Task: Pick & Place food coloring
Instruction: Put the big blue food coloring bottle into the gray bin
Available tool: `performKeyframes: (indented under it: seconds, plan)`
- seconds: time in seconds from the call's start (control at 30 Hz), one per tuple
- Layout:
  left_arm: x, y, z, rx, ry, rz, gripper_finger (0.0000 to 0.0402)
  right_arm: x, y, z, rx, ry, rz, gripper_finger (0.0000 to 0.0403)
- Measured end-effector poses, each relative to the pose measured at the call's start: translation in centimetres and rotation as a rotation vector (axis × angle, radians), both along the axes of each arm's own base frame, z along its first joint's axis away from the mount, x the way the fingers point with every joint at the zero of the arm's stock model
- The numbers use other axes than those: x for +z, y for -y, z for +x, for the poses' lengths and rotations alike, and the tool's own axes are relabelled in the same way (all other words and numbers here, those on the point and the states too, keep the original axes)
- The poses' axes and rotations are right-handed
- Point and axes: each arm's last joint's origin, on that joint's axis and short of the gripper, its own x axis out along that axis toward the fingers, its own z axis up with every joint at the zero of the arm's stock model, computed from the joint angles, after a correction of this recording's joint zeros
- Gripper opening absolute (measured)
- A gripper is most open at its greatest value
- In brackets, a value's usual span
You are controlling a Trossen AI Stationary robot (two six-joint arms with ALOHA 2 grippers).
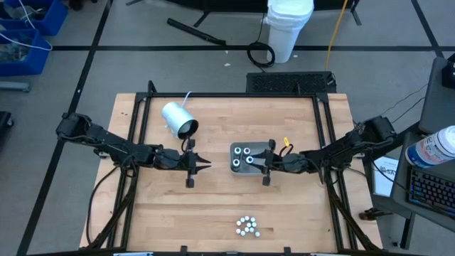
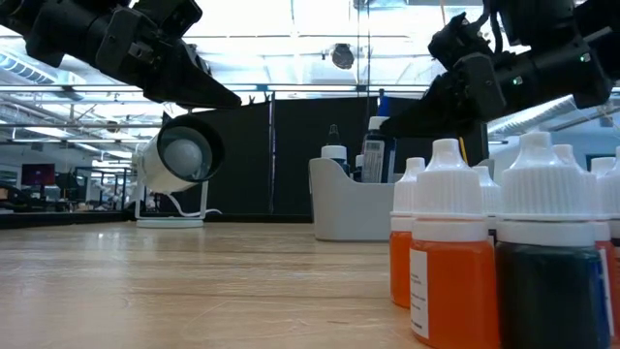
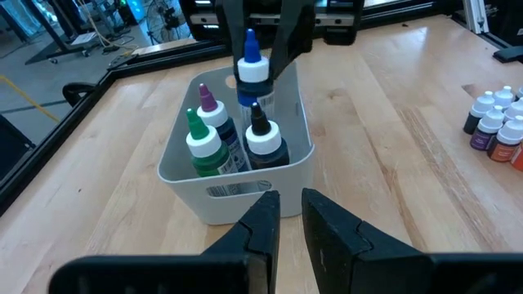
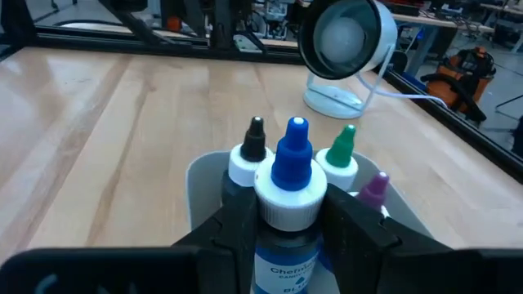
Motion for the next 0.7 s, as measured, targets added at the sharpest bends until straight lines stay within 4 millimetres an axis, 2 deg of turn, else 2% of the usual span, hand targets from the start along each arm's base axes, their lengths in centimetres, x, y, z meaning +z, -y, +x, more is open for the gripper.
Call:
performKeyframes:
  seconds: [0.7]
  plan:
    - [0.0, 0.0, 0.0, -0.005, -0.001, 0.016, 0.0063, -1.4, -0.1, 0.3, -0.008, -0.038, 0.018, 0.0113]
